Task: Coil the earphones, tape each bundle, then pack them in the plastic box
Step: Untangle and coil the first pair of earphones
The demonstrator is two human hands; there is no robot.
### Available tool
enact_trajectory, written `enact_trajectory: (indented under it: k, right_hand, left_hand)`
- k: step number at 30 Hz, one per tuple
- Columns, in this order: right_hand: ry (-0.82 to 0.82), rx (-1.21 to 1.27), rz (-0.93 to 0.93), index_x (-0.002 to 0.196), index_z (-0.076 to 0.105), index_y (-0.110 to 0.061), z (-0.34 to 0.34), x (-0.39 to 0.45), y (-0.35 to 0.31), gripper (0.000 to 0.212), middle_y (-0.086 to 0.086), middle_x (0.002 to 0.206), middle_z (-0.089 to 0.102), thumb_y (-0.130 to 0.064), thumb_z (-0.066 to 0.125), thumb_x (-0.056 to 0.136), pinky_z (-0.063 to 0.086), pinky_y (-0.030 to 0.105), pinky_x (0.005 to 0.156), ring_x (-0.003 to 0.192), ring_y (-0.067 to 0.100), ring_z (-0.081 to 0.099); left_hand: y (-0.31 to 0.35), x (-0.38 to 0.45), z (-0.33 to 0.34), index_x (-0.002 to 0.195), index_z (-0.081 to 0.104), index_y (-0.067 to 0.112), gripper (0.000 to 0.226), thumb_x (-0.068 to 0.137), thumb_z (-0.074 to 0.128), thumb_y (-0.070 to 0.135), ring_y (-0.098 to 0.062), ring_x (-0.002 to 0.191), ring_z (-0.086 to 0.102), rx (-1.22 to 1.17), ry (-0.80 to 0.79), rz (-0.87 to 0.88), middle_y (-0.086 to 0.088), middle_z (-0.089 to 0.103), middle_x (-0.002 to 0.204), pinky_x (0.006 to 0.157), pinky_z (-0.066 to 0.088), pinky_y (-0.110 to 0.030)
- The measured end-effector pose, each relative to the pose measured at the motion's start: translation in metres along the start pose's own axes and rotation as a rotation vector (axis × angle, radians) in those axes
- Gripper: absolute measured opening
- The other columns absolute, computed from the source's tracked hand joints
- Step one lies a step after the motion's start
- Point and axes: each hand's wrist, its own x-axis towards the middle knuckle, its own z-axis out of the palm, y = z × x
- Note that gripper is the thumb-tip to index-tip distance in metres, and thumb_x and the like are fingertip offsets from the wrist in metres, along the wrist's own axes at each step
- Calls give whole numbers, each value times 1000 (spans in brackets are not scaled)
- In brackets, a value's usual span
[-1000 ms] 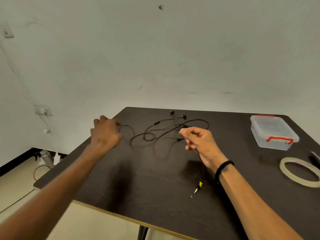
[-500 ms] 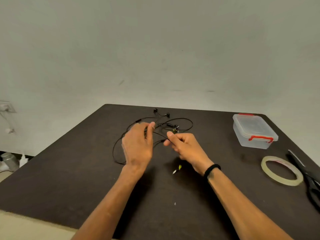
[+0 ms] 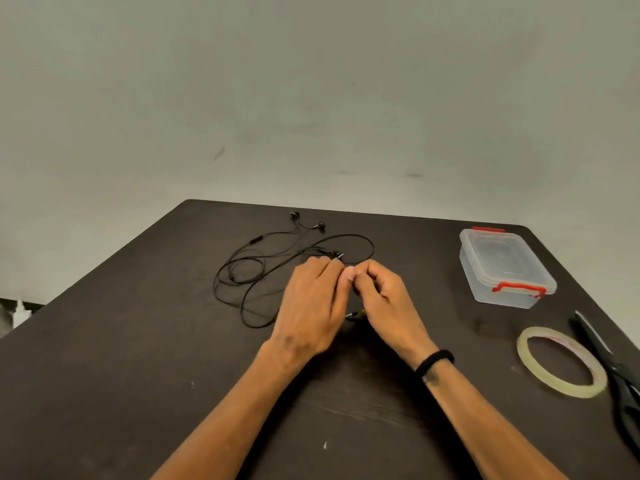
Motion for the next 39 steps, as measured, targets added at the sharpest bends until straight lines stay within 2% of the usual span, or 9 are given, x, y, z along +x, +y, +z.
enact_trajectory:
  k: [4,8,13,17,23,29,32,36,39]
  right_hand:
    - [-7,-132,-73,91,56,-24,-3,-4,1,27,1,79,60,-38,46,112,45,18,54,61,4,52]
    - [22,-420,-260,100,51,-22,-4,-5,-1,20,-10,83,59,-32,41,113,39,26,60,65,6,51]
    - [319,-546,-257,100,60,-15,-15,-2,4,12,0,89,64,-17,53,109,49,43,72,79,22,57]
    - [338,-760,-402,123,72,-14,-3,-10,-7,27,5,117,65,-27,68,101,49,40,88,108,25,56]
    - [387,-741,-648,113,77,-12,12,-18,-14,19,6,100,56,-20,64,102,51,40,75,91,21,48]
    - [508,-682,-434,111,82,-15,-23,-9,-13,17,5,109,60,-20,70,99,51,44,82,101,25,50]
    - [576,-673,-263,111,82,-15,-45,-40,-11,17,3,105,52,-23,72,98,43,25,79,100,15,40]
    - [333,-955,-114,132,73,-14,-53,-102,-26,49,7,107,50,-33,82,88,55,47,83,102,28,49]
    - [222,-994,-143,142,65,-16,-32,-138,-50,68,3,106,50,-44,85,83,58,41,76,96,25,56]
  left_hand:
    - [2,-2,3,81,38,34,30,110,48,35,-7,58,41,-21,76,-102,17,37,63,54,27,-18]
    - [-5,-7,-14,79,31,36,34,110,43,41,-10,49,43,-9,106,-80,14,35,53,48,25,-21]
    - [-15,0,-36,74,34,30,39,110,42,42,-19,47,38,-81,214,-166,9,33,49,47,25,-24]
    - [-9,1,-40,79,39,28,33,109,44,39,-15,42,37,-36,181,-75,10,34,48,46,30,-30]
    - [-3,-3,-35,83,42,26,30,111,43,37,-13,48,42,-58,101,96,13,40,56,47,34,-27]
    - [-9,-2,-36,79,31,34,33,111,40,37,-13,43,38,-53,130,13,13,33,52,45,31,-30]
    - [-1,-8,-41,78,31,32,34,110,41,37,-14,43,37,-60,120,-4,12,31,50,45,28,-27]
    - [26,-38,-48,79,35,27,35,111,37,42,-19,48,39,-27,53,45,10,34,53,46,31,-30]
    - [47,-61,-60,82,37,28,33,112,37,43,-14,50,38,15,38,122,13,35,58,44,34,-29]
